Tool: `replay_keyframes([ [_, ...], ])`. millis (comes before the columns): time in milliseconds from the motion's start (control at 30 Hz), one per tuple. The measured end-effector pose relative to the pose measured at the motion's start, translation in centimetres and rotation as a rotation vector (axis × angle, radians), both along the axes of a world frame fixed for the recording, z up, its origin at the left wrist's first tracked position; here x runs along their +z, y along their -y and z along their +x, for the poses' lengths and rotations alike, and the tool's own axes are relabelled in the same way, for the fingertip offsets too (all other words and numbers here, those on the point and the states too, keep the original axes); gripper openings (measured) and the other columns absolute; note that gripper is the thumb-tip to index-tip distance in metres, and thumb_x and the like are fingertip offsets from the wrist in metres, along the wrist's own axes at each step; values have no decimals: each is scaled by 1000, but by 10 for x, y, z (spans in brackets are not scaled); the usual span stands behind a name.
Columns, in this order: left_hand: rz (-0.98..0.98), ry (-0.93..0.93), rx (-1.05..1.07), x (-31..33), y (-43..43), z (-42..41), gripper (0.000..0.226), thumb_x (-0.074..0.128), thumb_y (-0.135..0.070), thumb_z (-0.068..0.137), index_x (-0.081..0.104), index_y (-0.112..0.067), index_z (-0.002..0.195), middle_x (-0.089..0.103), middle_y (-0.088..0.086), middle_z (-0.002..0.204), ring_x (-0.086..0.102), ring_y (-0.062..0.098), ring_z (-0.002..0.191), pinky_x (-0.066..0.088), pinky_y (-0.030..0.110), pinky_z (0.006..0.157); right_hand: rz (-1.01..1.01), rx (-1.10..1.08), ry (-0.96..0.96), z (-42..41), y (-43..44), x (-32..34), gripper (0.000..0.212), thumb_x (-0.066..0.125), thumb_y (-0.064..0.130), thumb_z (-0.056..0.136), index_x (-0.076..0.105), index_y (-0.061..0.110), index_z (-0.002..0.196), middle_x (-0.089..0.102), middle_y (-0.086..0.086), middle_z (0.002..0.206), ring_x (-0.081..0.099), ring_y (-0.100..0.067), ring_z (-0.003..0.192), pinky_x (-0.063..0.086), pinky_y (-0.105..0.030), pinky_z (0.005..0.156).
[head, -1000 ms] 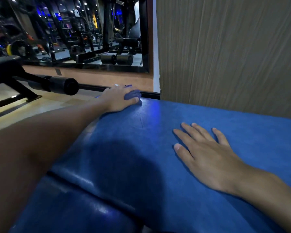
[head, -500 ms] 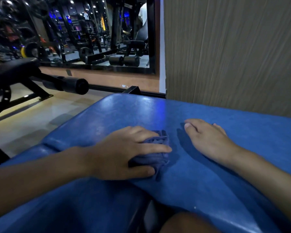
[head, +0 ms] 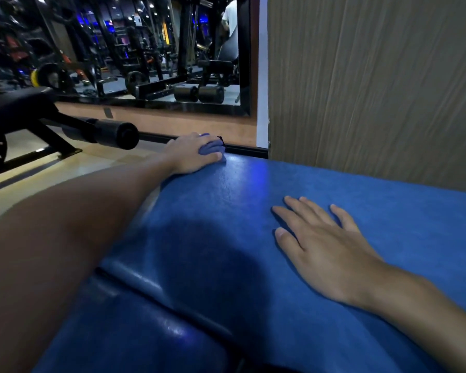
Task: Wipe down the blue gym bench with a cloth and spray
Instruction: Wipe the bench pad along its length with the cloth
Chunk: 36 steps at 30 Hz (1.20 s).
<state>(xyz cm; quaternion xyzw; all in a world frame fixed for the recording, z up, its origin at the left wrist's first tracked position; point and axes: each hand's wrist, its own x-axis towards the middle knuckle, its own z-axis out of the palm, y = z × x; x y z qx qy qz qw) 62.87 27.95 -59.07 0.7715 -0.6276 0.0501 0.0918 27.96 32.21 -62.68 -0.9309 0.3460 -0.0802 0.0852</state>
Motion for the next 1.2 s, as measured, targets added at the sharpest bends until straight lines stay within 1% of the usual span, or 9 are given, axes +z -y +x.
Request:
replay_keyframes([
  [133, 6, 56, -32, -5, -23, -19, 55, 41, -65, 92, 38, -44, 144, 50, 8, 137, 46, 36, 122, 37, 48, 103, 15, 0, -9, 1, 0, 0, 67, -1, 56, 87, 10, 37, 150, 0, 15, 162, -8, -4, 147, -7, -44, 119],
  [400, -57, 77, -592, -9, -194, -118, 54, 50, -60, 93, 47, -37, 141, 53, -1, 135, 53, 21, 117, 42, 35, 99, 45, -15, -8, 1, -2, 7, 53, 15, 51, 97, 24, 37, 148, 10, 13, 162, -1, -6, 148, -5, -44, 119],
  [500, -29, 63, -658, -5, -203, -116, 56, 57, -57, 91, 46, -35, 142, 50, -3, 138, 51, 16, 115, 38, 29, 99, 35, -1, 50, 11, -4, 15, 48, 24, 48, 98, 35, 33, 143, 25, 13, 157, 7, -7, 148, -3, -45, 118],
  [633, 38, 45, -548, -3, -157, -89, 59, 46, -67, 89, 36, -43, 142, 46, -4, 140, 47, 16, 120, 34, 30, 102, 40, 63, 7, 27, -16, 15, 56, 16, 53, 97, 22, 35, 149, 13, 12, 162, 2, -6, 148, -2, -46, 120],
  [767, -7, 16, -390, -7, -93, -23, 67, 43, -69, 87, 43, -34, 144, 48, 3, 146, 45, 19, 130, 27, 24, 108, -17, 57, -32, 27, -18, 7, 68, 2, 60, 88, 11, 36, 151, 2, 13, 162, -6, -6, 148, -5, -45, 120],
  [900, 5, -62, -65, -5, -38, 39, 67, 43, -74, 86, 36, -44, 145, 47, 9, 140, 46, 33, 129, 33, 42, 110, -21, 53, -32, 26, -16, 5, 71, -5, 63, 84, 4, 39, 150, -4, 16, 162, -12, -3, 146, -8, -44, 119],
  [967, -34, -54, 36, -8, -25, 54, 64, 46, -69, 89, 34, -44, 147, 45, 11, 144, 44, 37, 131, 32, 42, 110, -26, 53, -39, 27, -15, 4, 72, -8, 63, 82, 2, 40, 150, -5, 16, 162, -13, -2, 146, -7, -45, 119],
  [1100, -8, 8, 2, -10, -41, 34, 56, 43, -65, 93, 36, -46, 144, 44, 3, 145, 43, 33, 130, 33, 44, 108, -14, 50, -47, 28, -15, 5, 72, -5, 62, 84, 3, 38, 151, -4, 15, 162, -12, -3, 146, -7, -45, 119],
  [1200, 15, 12, -185, -3, -79, -10, 52, 48, -55, 95, 42, -38, 144, 43, 1, 150, 40, 25, 136, 31, 43, 113, -1, 53, -35, 29, -17, 6, 70, -2, 61, 85, 7, 38, 151, -1, 14, 162, -10, -3, 146, -7, -45, 119],
])
